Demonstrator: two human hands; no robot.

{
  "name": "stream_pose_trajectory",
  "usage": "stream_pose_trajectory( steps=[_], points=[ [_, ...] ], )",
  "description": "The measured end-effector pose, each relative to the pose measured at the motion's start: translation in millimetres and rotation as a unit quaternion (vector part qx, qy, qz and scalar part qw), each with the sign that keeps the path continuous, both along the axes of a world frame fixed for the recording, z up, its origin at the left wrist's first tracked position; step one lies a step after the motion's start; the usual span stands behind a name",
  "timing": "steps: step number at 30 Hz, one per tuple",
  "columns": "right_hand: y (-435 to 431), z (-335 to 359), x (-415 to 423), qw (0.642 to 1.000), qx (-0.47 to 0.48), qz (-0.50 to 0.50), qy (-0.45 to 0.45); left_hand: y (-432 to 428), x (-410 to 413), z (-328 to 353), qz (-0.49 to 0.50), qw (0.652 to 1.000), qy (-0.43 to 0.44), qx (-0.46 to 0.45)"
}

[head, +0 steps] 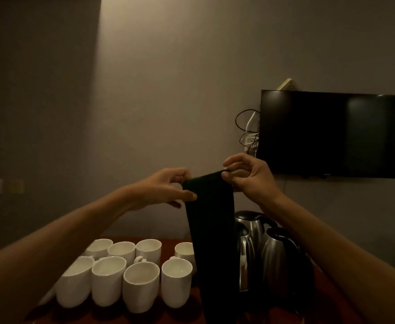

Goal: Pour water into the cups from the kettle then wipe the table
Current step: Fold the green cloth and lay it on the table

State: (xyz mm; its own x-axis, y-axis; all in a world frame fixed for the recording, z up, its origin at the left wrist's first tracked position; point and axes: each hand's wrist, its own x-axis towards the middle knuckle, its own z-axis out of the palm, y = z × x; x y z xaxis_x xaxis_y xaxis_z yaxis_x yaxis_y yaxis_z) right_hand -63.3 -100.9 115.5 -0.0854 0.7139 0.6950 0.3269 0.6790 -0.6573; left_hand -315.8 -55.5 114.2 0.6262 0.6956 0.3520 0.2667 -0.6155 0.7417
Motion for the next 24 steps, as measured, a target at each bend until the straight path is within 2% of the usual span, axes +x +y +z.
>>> stream_pose_trajectory(
  steps=[3,5,12,20,24],
  points=[
    [0.9,0.5,7.3,1.0,-0.006,-0.022,-0.02,-0.4,-4.5,13.7,-0.002,0.997,0.073,-0.032],
    [1.0,-0.1,10.4,0.999,-0.004,-0.03,-0.036,-2.1,-3.9,19.9,-0.001,0.996,0.085,-0.028],
    [4.6,5.9,16.8,0.996,-0.015,-0.073,-0.054,-3.3,14.1,18.1,0.039,0.999,-0.007,0.036],
    [-13.7,-5.9,13.2,0.994,-0.052,-0.09,-0.023,-13.8,20.5,7.8,0.075,0.996,0.014,0.053],
    [-31.1,-15.0,10.5,0.992,-0.079,-0.085,-0.04,-30.3,18.8,-4.7,0.077,0.996,0.021,0.038]
  ],
)
